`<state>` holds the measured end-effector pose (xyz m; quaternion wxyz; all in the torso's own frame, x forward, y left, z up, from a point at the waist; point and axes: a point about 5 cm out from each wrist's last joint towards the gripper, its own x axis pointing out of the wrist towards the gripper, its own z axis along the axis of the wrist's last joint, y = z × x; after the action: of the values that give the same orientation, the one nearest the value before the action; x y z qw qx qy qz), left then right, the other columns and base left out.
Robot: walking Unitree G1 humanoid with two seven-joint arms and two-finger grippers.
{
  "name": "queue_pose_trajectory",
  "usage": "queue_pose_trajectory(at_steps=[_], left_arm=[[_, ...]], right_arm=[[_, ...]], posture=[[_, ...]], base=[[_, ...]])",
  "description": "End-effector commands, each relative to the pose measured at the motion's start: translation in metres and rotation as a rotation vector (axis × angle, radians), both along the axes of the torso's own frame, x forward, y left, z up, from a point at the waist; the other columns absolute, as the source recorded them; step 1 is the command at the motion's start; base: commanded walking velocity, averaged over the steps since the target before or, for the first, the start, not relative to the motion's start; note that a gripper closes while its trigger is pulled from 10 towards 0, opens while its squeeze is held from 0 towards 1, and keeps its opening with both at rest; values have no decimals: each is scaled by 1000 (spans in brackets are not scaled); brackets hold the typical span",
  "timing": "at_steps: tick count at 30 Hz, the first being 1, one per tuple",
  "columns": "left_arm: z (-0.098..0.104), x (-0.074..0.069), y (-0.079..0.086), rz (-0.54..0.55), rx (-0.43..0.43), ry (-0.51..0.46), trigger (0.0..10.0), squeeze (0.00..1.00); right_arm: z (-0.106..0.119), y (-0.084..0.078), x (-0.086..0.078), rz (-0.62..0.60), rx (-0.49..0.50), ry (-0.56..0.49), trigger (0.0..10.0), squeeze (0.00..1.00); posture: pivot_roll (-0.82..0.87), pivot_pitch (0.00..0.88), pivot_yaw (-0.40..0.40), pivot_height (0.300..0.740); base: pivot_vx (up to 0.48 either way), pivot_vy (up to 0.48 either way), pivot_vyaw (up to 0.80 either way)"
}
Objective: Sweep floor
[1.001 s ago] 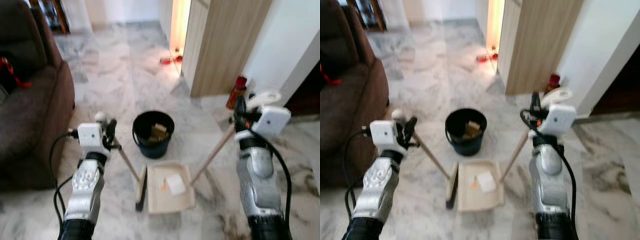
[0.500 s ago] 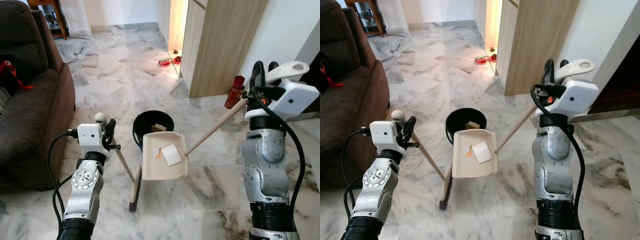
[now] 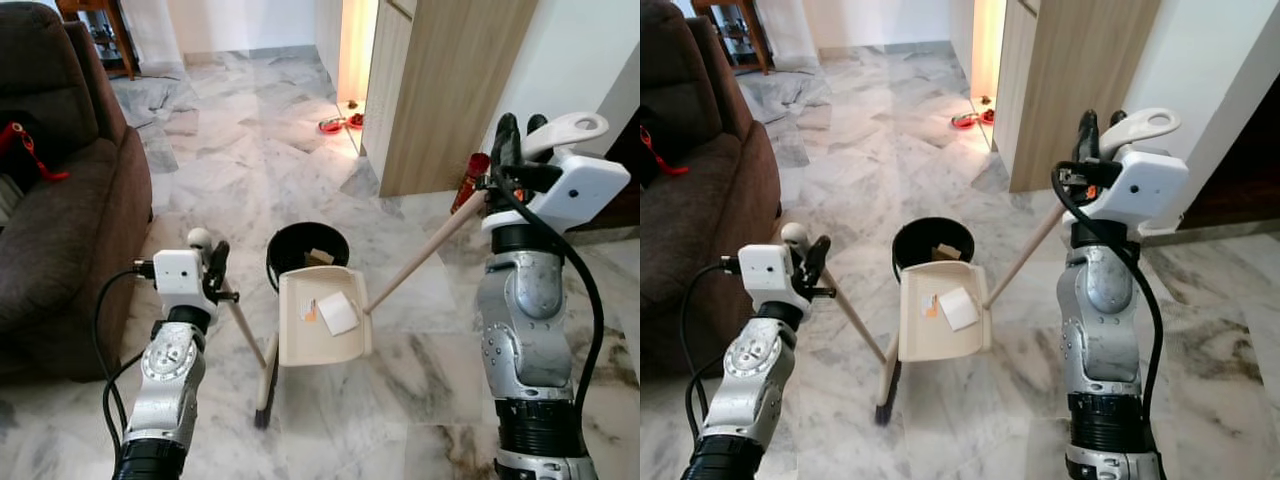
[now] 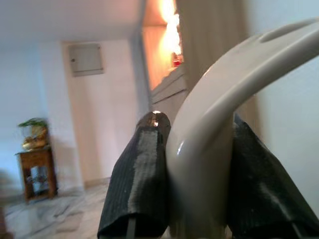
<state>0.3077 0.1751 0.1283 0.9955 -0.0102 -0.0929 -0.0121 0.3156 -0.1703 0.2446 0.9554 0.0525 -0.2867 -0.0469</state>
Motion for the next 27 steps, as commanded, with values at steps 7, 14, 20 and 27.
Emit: queue_pose_trajectory(at_steps=[7, 14, 20, 27], left_arm=[[12, 2, 2, 1, 19, -50, 10000, 0], [13, 2, 3, 3, 21, -51, 10000, 0], [13, 2, 3, 4, 21, -51, 10000, 0], [13, 1, 4, 14, 21, -53, 10000, 0]], right_arm=[[23, 7, -4, 31, 16, -100, 10000, 0], [25, 7, -3, 32, 27, -105, 10000, 0], [25, 8, -2, 38, 38, -104, 10000, 0], [25, 8, -3, 40, 38, -103, 10000, 0]], posture=[[-36, 31, 13, 740], [-33, 35, 13, 740], [-29, 40, 12, 740], [-28, 46, 9, 740]], base=[[434, 0, 0], [441, 0, 0], [444, 0, 0], [447, 0, 0]])
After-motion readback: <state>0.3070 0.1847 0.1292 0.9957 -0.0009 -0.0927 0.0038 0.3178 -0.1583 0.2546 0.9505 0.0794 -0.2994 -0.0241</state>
